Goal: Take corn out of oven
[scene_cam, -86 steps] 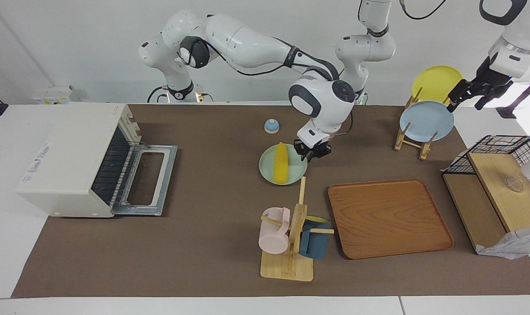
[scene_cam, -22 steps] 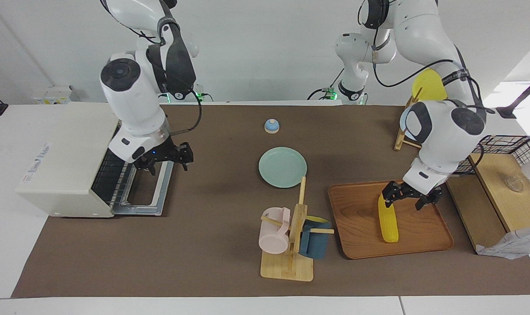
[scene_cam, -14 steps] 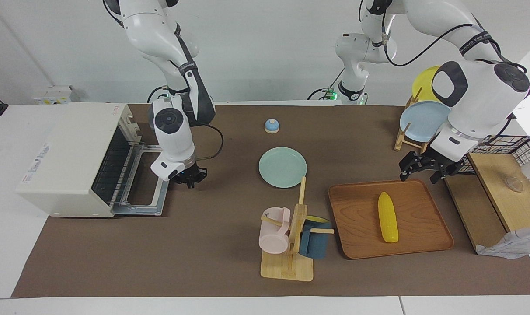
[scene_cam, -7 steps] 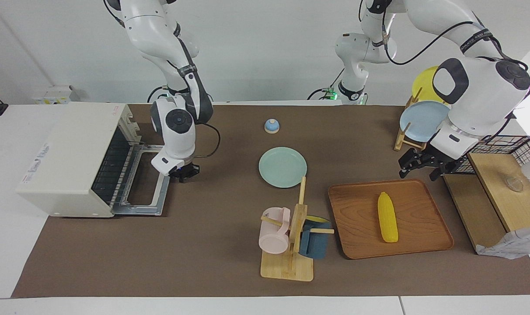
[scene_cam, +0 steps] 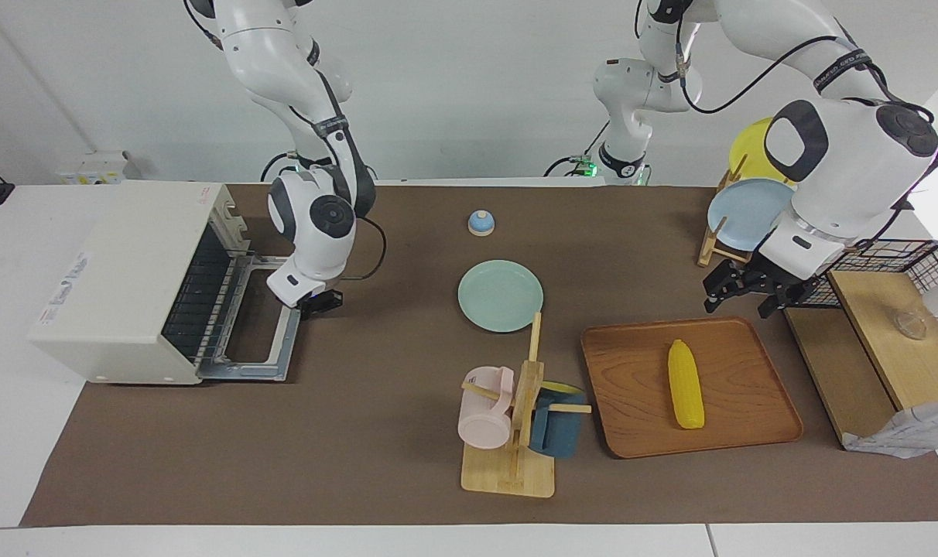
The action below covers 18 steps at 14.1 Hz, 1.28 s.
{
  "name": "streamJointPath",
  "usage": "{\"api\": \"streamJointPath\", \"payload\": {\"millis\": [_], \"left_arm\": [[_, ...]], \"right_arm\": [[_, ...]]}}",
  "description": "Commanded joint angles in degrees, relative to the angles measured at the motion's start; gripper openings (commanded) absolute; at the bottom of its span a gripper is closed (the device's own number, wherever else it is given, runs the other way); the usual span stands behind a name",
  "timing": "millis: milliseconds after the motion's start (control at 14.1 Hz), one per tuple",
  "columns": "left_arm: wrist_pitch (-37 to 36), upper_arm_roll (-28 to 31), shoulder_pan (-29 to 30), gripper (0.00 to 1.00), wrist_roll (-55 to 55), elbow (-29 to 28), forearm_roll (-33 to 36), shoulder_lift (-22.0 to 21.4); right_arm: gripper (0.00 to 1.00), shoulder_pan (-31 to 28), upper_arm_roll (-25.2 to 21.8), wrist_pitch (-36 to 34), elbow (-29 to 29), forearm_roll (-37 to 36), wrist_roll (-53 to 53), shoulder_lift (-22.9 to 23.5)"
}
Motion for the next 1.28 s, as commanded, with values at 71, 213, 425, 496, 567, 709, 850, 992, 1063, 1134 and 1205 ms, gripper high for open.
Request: {"api": "streamJointPath", "payload": {"millis": [71, 213, 425, 496, 567, 709, 850, 992, 1063, 1134, 1205], "left_arm": [[-1.3, 0.4, -0.5, 1.00, 0.7, 0.1, -0.8, -0.7], [-1.3, 0.4, -0.4, 1.00, 0.8, 0.1, -0.8, -0.7], [-1.0, 0.4, -0.4, 1.00, 0.6, 0.0, -0.8, -0.7], [-1.0, 0.4, -0.4, 1.00, 0.6, 0.0, -0.8, -0.7], [-1.1, 0.4, -0.4, 1.00, 0.6, 0.0, -0.8, -0.7], [-1.0, 0.4, -0.3, 1.00, 0.6, 0.0, -0.8, -0.7], [-1.0, 0.4, -0.3, 1.00, 0.6, 0.0, -0.8, -0.7], [-0.9, 0.4, -0.1, 1.00, 0.6, 0.1, -0.8, -0.7], [-0.8, 0.4, 0.0, 1.00, 0.6, 0.1, -0.8, -0.7], [-0.7, 0.4, 0.0, 1.00, 0.6, 0.0, -0.8, -0.7], [-0.7, 0.4, 0.0, 1.00, 0.6, 0.1, -0.8, -0.7]], "right_arm": [[0.00, -0.2, 0.2, -6.2, 2.9, -4.0, 1.4, -0.2], [0.00, -0.2, 0.2, -9.0, 4.9, -4.1, 0.9, -0.4], [0.00, -0.2, 0.3, -15.0, 9.1, -4.0, -2.2, -1.1], [0.00, -0.2, 0.3, -17.0, 10.5, -4.0, -3.6, -1.2], [0.00, -0.2, 0.3, -18.2, 11.4, -4.0, -4.3, -1.2], [0.00, -0.3, 0.3, -18.5, 11.6, -4.0, -4.6, -1.2], [0.00, -0.3, 0.3, -18.4, 11.6, -4.0, -4.9, -1.2], [0.00, -0.3, 0.3, -18.4, 11.7, -4.0, -5.1, -1.2], [0.00, -0.3, 0.3, -18.4, 11.8, -3.9, -5.1, -1.2], [0.00, -0.3, 0.3, -18.5, 11.9, -3.9, -5.1, -1.2], [0.00, -0.3, 0.3, -18.5, 11.9, -3.9, -5.2, -1.2]]}}
